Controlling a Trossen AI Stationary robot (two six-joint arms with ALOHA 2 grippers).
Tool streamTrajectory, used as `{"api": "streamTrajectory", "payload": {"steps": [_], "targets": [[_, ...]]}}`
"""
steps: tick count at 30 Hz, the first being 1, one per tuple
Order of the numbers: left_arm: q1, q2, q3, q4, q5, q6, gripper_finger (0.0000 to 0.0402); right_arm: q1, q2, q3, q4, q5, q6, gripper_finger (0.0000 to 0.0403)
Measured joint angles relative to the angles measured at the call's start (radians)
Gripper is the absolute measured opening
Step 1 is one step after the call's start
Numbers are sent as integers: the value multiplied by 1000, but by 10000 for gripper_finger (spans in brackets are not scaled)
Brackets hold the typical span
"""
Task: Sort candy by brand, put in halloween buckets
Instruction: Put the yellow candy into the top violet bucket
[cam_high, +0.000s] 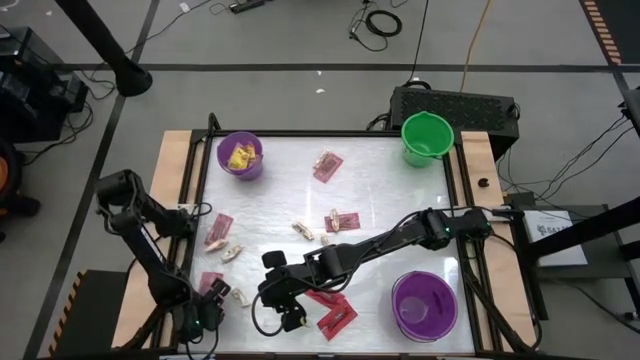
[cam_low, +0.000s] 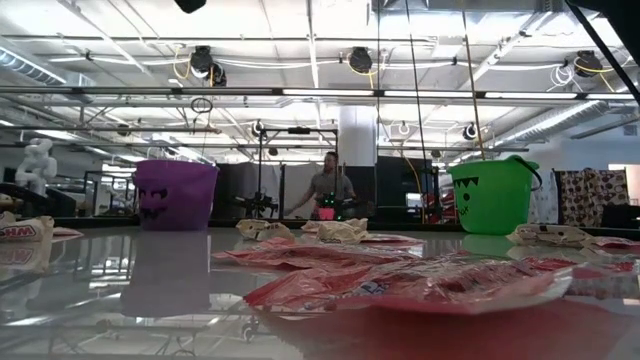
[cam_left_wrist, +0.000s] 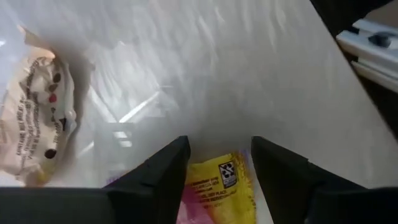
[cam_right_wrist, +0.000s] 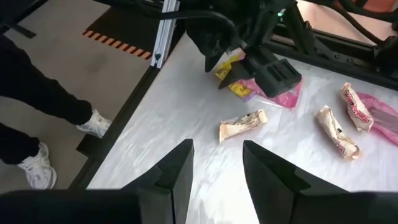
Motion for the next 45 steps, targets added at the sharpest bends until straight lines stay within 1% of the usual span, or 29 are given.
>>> {"api": "streamTrajectory", "payload": {"steps": [8, 12, 14, 15, 20, 23, 28, 31, 33, 35, 40, 42, 45], "targets": [[-1, 1, 0, -36, -12, 112, 108, -23, 0, 0, 18, 0, 22, 132], [-1, 1, -1, -51, -15, 188, 53, -31, 0, 0, 40, 0, 24, 132], [-1, 1, -2, -53, -16, 202, 21, -34, 0, 0, 47, 1, 24, 132], [-1, 1, -2, -53, -16, 201, 11, -35, 0, 0, 54, 1, 24, 132], [0, -21, 0, -63, -23, 198, 4, -40, 0, 0, 74, 1, 24, 132], [2, -73, -6, -136, -82, 199, 3, -45, 0, 0, 98, 1, 24, 132], [43, -218, -4, -145, -217, 196, 2, -57, 0, 0, 99, 2, 49, 132], [83, -321, -3, -95, -279, 169, 2, -64, 0, 0, 70, 3, 82, 132], [107, -384, -3, -65, -305, 145, 1, -67, 0, 0, 45, 3, 90, 132], [127, -441, -3, -16, -309, 145, 1, -68, 1, 0, 44, 3, 86, 132], [143, -541, -2, 75, -312, 166, 1, -69, 1, 0, 70, 2, -29, 132], [143, -564, -1, 91, -306, 198, 1, -69, 1, 0, 100, 2, -93, 132], [143, -582, -1, 93, -304, 205, 1, -68, 1, 0, 155, 8, -209, 132]]}}
